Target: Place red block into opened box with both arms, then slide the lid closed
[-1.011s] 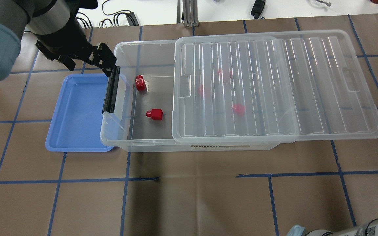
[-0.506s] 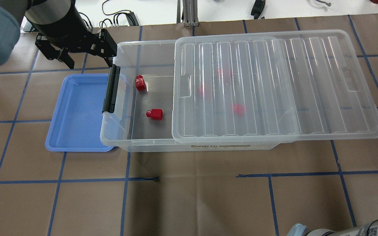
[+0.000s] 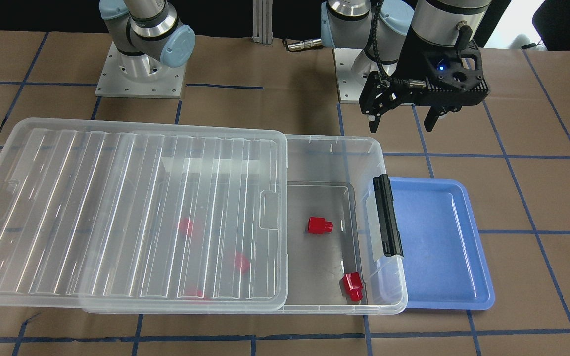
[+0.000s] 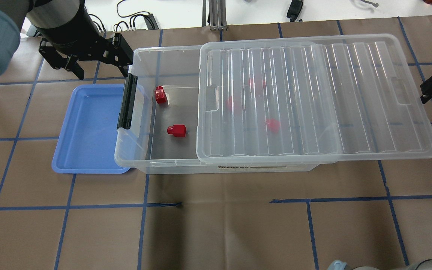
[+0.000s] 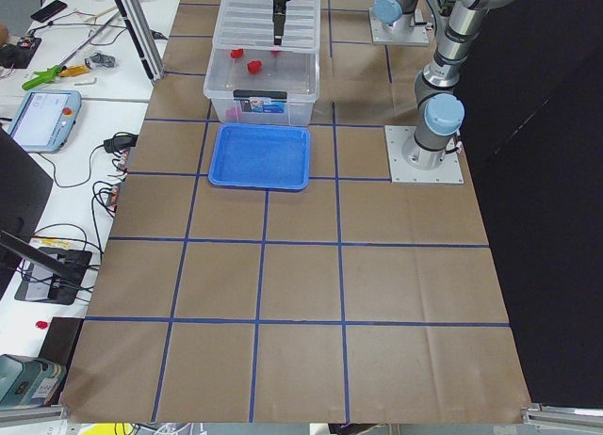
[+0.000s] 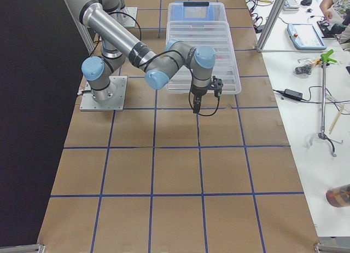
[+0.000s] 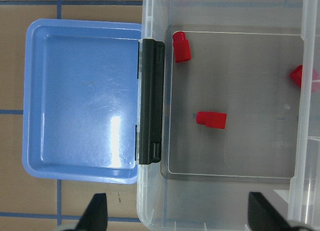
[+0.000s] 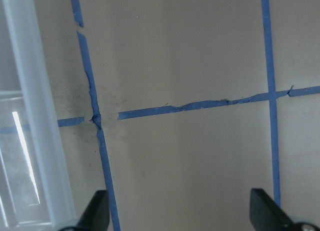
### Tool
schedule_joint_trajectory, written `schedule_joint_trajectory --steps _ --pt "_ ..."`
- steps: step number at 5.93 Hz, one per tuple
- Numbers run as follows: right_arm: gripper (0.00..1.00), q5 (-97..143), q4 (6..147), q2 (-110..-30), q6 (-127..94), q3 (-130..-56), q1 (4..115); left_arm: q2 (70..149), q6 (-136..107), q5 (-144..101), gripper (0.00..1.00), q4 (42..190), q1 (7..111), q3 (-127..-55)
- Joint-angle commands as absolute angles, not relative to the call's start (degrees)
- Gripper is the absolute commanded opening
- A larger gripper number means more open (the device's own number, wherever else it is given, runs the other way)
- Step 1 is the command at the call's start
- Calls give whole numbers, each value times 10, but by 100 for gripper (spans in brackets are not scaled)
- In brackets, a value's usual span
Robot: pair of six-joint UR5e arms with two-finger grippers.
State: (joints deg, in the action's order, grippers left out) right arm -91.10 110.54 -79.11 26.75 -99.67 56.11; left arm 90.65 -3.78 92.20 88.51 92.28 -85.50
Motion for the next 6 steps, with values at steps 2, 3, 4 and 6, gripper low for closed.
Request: schedule_joint_trajectory --steps 2,3,4,6 --pt "100 -899 1106 -806 244 -1015 597 904 -38 922 98 884 923 -857" --pt "100 -896 1106 -810 239 -1025 605 904 -38 922 98 884 923 -857" --pt "100 -887 1106 -814 239 -1027 613 904 -38 919 98 884 923 -857" --pt "100 -883 1106 -815 193 -1031 649 915 -38 919 98 883 923 -852"
